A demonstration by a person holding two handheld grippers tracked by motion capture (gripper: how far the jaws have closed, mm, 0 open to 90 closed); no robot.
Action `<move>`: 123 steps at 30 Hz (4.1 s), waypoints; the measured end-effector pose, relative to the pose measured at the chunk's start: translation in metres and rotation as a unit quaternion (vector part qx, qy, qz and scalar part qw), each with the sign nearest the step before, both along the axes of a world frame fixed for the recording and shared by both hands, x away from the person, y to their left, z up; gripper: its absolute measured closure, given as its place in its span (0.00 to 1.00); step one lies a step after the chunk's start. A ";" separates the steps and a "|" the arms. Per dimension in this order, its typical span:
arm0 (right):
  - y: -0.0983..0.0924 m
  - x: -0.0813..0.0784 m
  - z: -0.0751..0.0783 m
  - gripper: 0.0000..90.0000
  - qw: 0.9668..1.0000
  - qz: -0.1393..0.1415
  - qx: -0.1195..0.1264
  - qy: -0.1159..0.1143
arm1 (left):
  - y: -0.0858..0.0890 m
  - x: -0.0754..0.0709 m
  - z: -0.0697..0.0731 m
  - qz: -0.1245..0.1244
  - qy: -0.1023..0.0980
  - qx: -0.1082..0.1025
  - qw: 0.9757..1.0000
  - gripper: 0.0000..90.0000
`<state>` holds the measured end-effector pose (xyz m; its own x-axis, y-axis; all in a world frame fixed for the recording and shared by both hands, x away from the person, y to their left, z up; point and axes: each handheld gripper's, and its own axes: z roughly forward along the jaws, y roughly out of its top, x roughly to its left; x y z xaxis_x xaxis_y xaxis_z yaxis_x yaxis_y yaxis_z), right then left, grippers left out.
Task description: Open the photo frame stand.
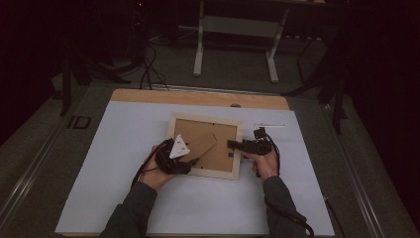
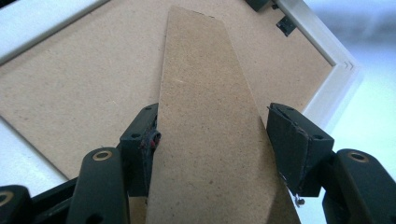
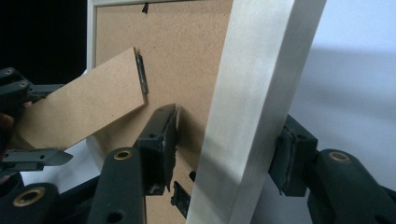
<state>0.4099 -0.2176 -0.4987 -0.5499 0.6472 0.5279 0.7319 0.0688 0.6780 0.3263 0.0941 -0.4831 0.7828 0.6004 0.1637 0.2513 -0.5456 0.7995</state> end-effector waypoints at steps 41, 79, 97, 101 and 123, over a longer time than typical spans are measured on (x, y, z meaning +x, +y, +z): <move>-0.002 -0.006 0.012 0.58 0.999 0.014 -0.003 -0.035 | 0.020 0.024 0.003 -0.005 0.167 -0.123 0.978 0.61; 0.002 -0.008 0.038 0.61 0.994 0.009 -0.048 -0.101 | 0.003 0.019 0.009 0.020 0.105 -0.055 0.993 0.72; 0.014 -0.005 0.053 0.63 0.990 -0.001 -0.065 -0.125 | -0.002 0.017 0.012 0.055 0.074 -0.070 0.993 0.78; 0.016 -0.004 0.054 0.63 0.989 -0.004 -0.077 -0.128 | -0.004 0.017 0.011 0.057 0.071 -0.073 0.993 0.78; 0.013 -0.006 0.055 0.70 0.986 -0.001 -0.088 -0.142 | 0.014 0.012 0.026 0.032 0.064 -0.135 0.988 0.70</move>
<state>0.4040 -0.2042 -0.4436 -0.6577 0.7162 0.2333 0.5152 0.2018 0.8330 0.3388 0.1080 -0.4566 0.7454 0.6579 -0.1074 0.3874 -0.2963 0.8730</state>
